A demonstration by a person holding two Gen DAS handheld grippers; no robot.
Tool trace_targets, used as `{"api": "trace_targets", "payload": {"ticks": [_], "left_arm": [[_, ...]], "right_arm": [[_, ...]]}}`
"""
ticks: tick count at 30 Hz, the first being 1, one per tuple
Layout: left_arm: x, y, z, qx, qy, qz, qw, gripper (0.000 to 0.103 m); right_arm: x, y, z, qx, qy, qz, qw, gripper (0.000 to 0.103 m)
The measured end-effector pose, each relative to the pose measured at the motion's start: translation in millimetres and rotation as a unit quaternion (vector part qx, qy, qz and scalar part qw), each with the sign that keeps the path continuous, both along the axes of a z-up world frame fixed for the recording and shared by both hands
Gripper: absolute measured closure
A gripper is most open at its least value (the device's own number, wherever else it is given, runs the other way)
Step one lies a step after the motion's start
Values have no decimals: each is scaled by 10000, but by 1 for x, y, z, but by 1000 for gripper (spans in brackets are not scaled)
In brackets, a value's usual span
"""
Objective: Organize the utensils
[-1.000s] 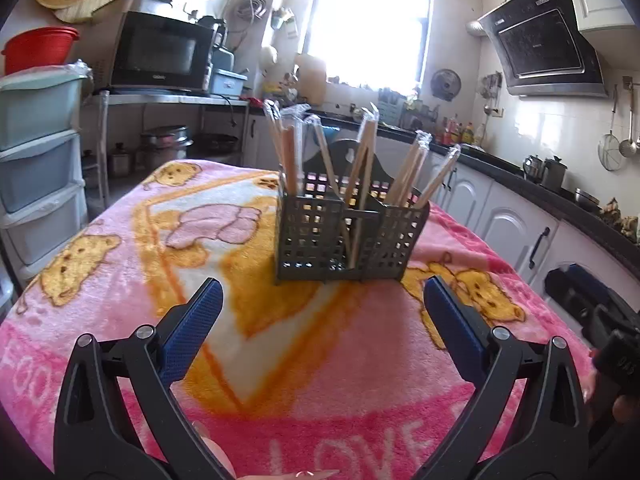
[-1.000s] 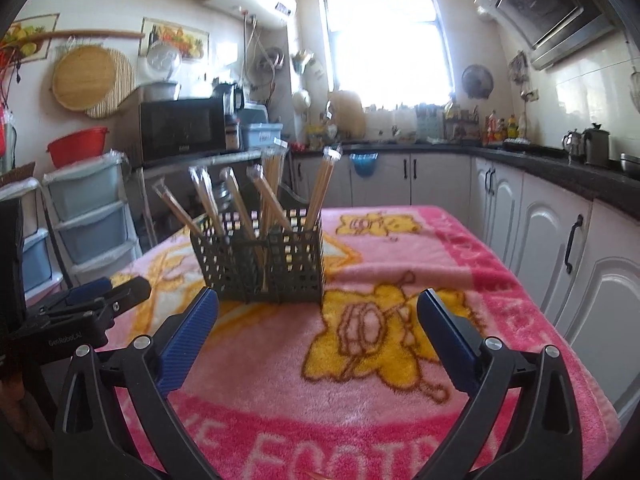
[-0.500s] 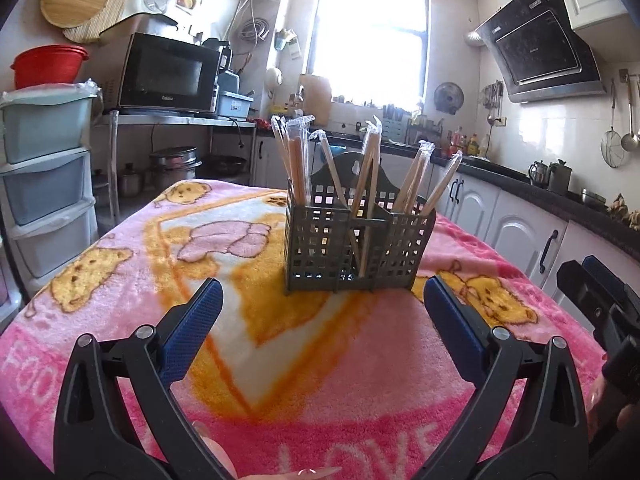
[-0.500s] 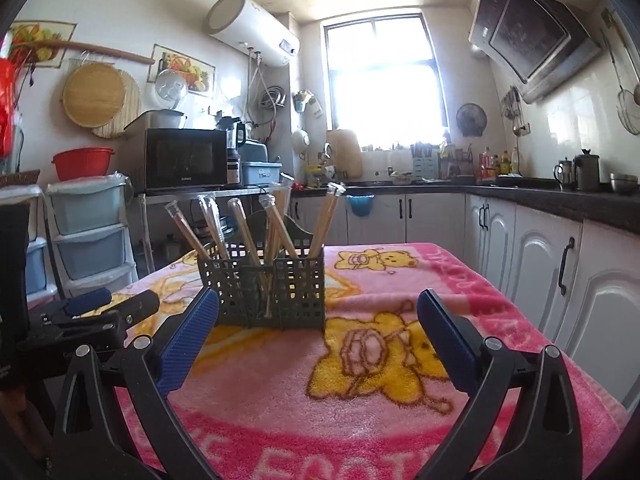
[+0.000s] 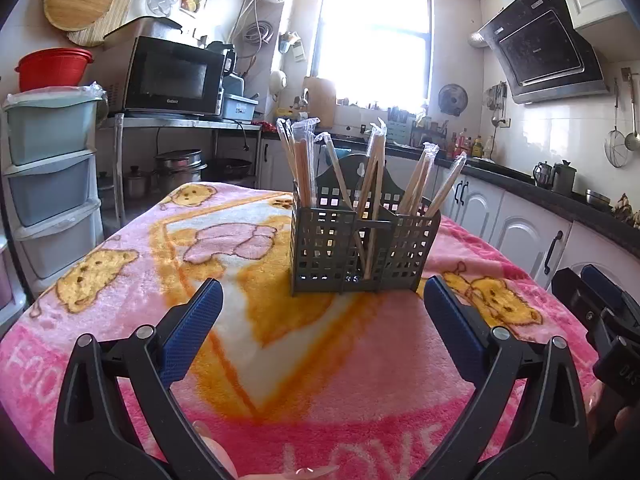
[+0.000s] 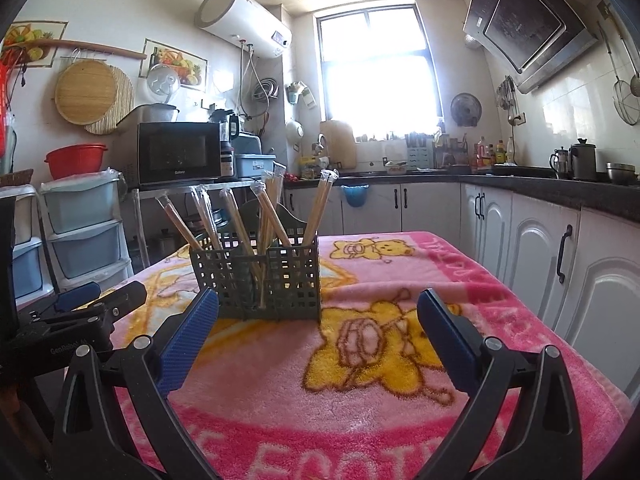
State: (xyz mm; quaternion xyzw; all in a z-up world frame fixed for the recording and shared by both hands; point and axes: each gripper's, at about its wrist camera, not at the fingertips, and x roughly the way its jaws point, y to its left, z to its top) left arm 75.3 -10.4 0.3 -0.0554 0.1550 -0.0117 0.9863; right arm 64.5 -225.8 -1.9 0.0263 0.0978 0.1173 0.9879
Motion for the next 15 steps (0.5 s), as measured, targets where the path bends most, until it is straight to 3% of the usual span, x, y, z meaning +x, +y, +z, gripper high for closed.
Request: {"api": "trace_targets", "payload": {"ticks": [15], "left_arm": [[0,2,0,-35,-22,34,10000,10]], "right_arm": [[0,-2,-2,7,-6,-24,10000,6]]}}
